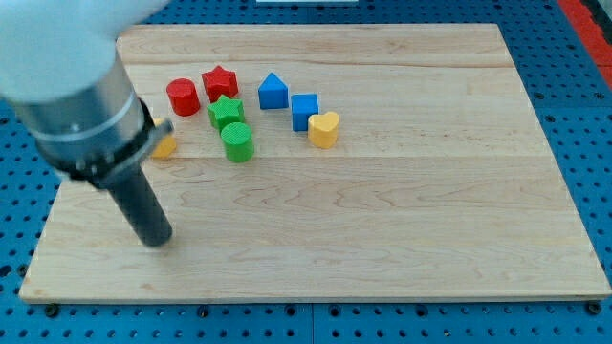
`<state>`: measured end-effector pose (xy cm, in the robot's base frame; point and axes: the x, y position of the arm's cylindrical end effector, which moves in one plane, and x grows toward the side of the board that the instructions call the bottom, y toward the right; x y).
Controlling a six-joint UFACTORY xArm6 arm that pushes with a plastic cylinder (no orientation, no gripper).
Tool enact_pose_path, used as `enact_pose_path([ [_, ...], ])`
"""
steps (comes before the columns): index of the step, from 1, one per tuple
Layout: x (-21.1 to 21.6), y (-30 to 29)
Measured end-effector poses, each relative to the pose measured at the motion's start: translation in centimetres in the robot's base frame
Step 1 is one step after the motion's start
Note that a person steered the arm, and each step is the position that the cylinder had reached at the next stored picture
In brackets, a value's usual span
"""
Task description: Move the line of blocks up a bit
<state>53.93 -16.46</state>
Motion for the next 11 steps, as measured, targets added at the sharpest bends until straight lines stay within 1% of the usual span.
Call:
enact_pose_path([
  [1,-3.4,-0.5],
  [2,-3.5,9.6],
  [3,-6.3,8.2],
  [4,-10.8,8.6],
  [5,-13.2,8.1],
  [6,-14.7,8.9],
  [7,-16.5,4.8],
  [8,-18.7,3.9],
  [10,-21.2,2.9],
  [11,-21.9,-1.5],
])
